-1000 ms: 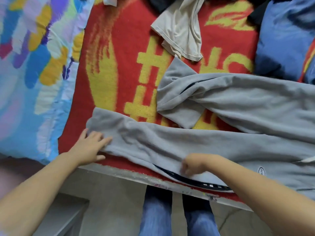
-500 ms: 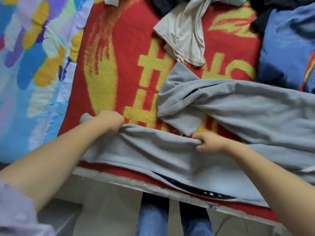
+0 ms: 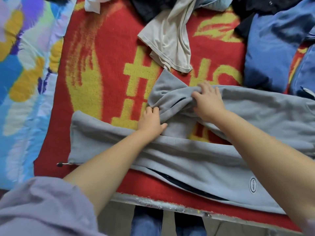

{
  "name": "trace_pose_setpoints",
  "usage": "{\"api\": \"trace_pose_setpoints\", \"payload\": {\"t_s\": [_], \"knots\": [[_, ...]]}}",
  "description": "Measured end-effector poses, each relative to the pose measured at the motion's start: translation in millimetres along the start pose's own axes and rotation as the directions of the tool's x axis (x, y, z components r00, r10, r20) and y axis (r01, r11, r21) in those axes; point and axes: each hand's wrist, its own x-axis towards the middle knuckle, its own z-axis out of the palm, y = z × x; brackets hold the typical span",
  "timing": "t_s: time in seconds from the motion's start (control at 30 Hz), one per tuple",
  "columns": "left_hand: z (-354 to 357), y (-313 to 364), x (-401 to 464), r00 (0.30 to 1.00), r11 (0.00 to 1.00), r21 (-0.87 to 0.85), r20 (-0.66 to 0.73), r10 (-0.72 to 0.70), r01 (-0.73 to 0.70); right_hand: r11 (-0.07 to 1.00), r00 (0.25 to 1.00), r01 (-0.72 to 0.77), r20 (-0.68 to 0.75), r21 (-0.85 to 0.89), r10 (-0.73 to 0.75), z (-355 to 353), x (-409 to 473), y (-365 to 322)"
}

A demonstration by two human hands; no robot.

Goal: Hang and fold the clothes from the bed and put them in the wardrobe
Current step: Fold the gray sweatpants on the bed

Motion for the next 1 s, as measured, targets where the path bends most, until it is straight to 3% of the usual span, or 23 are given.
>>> {"api": "trace_pose_setpoints", "payload": {"t_s": [0.03, 0.1, 0.17, 0.23, 0.3, 0.4, 0.47, 0.53, 0.6, 0.63, 0.7, 0.77, 0.83, 0.9, 0.93, 1.0], "knots": [[0, 1, 4, 0.997, 0.999, -0.004, -0.060, -0.045, 0.045, 1.000, 0.999, 0.022, 0.035, -0.003, -0.022, -5, 5, 0], [-13, -6, 13, 0.974, 0.992, -0.092, -0.201, -0.105, 0.088, 0.984, 0.996, 0.051, -0.080, 0.170, -0.038, -19, 6, 2], [-41, -17, 18, 0.933, 0.958, -0.286, -0.334, -0.132, 0.033, 0.934, 0.964, 0.115, -0.264, 0.339, -0.023, -31, -5, 8], [-77, -24, 17, 0.882, 0.896, -0.440, -0.443, -0.162, -0.057, 0.868, 0.941, 0.178, -0.339, 0.463, -0.012, -43, -21, 13], [-114, -25, 10, 0.825, 0.848, -0.500, -0.545, -0.149, -0.178, 0.841, 0.955, 0.167, -0.295, 0.514, -0.009, -56, -34, 16], [-160, -22, -6, 0.773, 0.847, -0.469, -0.624, -0.115, -0.252, 0.850, 0.994, 0.099, -0.091, 0.518, -0.060, -86, -41, 23], [-184, -26, -20, 0.855, 0.847, -0.437, -0.518, 0.038, -0.303, 0.874, 0.984, 0.004, 0.153, 0.485, -0.089, -110, -45, 31], [-206, -35, -34, 0.956, 0.891, -0.349, -0.142, 0.258, -0.292, 0.916, 0.897, -0.062, 0.425, 0.397, -0.123, -127, -51, 40], [-225, -46, -44, 0.920, 0.964, -0.118, 0.290, 0.263, -0.238, 0.919, 0.766, -0.081, 0.614, 0.386, -0.190, -136, -57, 45], [-233, -51, -47, 0.893, 0.976, -0.040, 0.396, 0.212, -0.214, 0.907, 0.715, -0.099, 0.663, 0.410, -0.221, -140, -60, 46], [-249, -60, -45, 0.878, 0.986, 0.017, 0.458, 0.137, -0.163, 0.851, 0.675, -0.174, 0.689, 0.496, -0.264, -149, -60, 50], [-268, -68, -29, 0.871, 0.990, 0.112, 0.492, 0.023, -0.089, 0.759, 0.714, -0.269, 0.652, 0.593, -0.256, -152, -52, 52], [-277, -83, -1, 0.900, 0.963, 0.266, 0.429, -0.083, -0.038, 0.748, 0.852, -0.204, 0.491, 0.631, -0.182, -139, -36, 47], [-268, -101, 30, 0.972, 0.917, 0.398, 0.208, -0.108, 0.017, 0.868, 0.987, -0.092, 0.157, 0.488, 0.016, -114, -9, 44], [-255, -109, 42, 0.997, 0.892, 0.449, 0.043, -0.071, 0.044, 0.915, 0.993, -0.106, -0.012, 0.388, 0.120, -98, 2, 44], [-221, -118, 54, 0.970, 0.848, 0.506, -0.239, -0.037, 0.157, 0.916, 0.948, -0.190, -0.176, 0.352, 0.265, -68, 12, 42]]}}
